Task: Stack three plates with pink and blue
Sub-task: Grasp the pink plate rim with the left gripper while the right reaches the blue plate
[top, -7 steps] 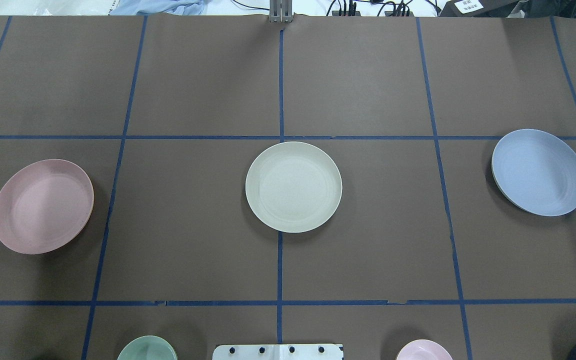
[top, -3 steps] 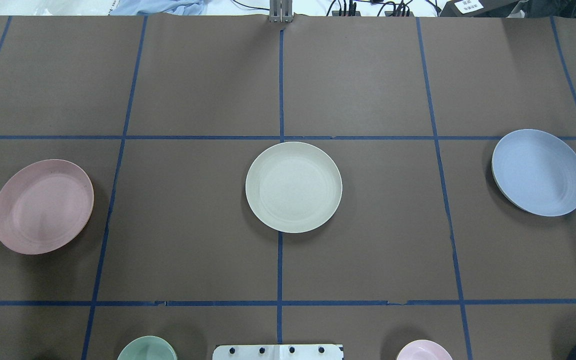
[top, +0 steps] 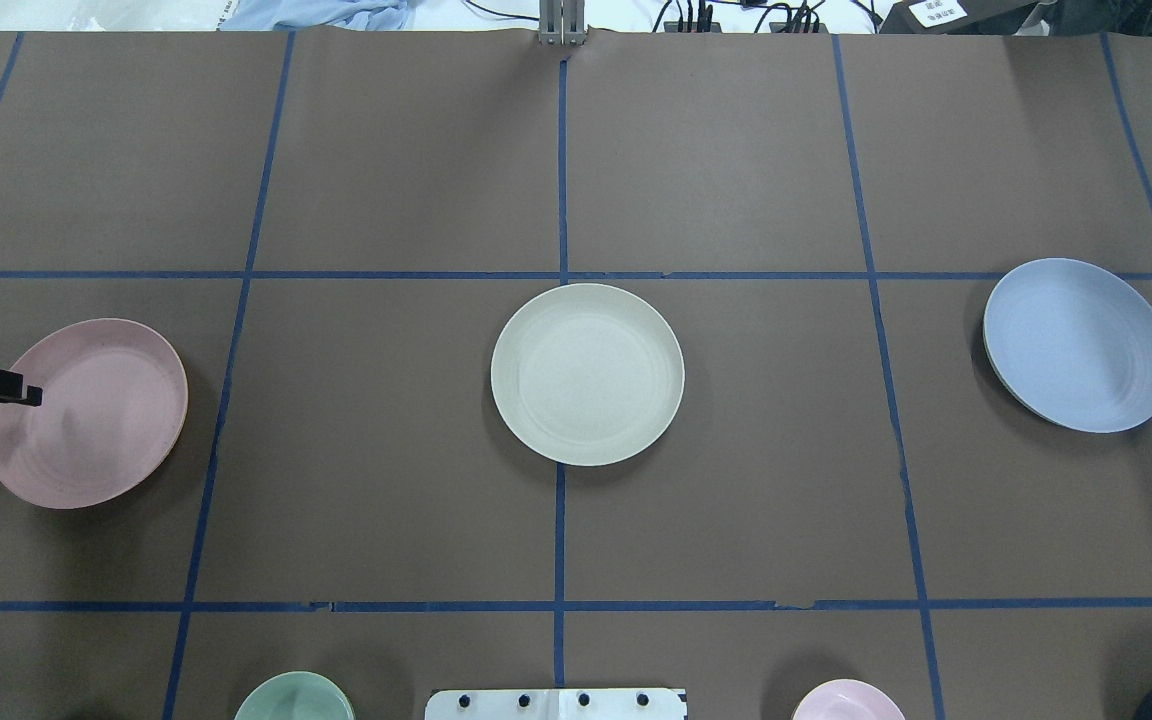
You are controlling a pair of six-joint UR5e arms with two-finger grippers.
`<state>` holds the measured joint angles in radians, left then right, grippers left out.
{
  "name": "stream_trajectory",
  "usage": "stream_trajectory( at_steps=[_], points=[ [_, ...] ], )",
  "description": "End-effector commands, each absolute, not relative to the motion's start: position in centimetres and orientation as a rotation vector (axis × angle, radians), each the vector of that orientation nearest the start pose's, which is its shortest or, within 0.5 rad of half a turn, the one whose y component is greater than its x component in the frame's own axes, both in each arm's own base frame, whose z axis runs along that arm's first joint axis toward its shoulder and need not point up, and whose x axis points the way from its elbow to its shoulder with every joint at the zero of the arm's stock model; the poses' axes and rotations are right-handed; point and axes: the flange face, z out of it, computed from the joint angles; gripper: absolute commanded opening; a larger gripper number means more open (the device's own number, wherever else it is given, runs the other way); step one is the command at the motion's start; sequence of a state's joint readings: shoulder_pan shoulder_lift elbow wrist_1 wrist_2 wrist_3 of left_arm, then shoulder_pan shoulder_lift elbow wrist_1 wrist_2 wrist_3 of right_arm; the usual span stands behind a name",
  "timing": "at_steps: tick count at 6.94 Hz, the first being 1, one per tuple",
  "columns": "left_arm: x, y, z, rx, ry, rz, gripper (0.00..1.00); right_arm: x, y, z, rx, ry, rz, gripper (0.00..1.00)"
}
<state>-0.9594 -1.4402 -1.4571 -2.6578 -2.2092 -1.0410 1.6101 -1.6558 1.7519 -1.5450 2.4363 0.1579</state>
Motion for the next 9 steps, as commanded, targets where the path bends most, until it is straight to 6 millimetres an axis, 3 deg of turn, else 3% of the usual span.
stream_trajectory(
  at_steps=[1, 5, 6, 7, 8, 9],
  points=[
    [20.0, -40.8, 65.7, 0.104, 1.003, -0.105, 0.0, 7.5, -46.0, 59.5, 0.073, -0.872, 0.126, 1.0],
    [19.2, -40.4, 63.4, 0.11, 1.039, -0.1, 0.0, 7.0, -46.1, 58.7, 0.083, -0.874, 0.109, 1.0],
    [18.1, -40.1, 62.0, 0.066, 1.104, -0.075, 0.0, 5.1, -46.4, 57.4, 0.094, -0.873, 0.061, 1.0],
    [15.4, -41.0, 61.0, 0.078, 1.141, -0.105, 0.0, 1.6, -46.8, 57.3, 0.051, -0.861, 0.038, 1.0],
    [15.1, -41.6, 58.7, 0.09, 1.153, -0.106, 0.0, -1.9, -47.2, 57.4, 0.058, -0.817, -0.018, 1.0],
    [15.7, -42.9, 54.8, 0.059, 1.128, -0.132, 0.0, -4.0, -47.1, 58.9, 0.071, -0.807, -0.042, 1.0]
  ],
)
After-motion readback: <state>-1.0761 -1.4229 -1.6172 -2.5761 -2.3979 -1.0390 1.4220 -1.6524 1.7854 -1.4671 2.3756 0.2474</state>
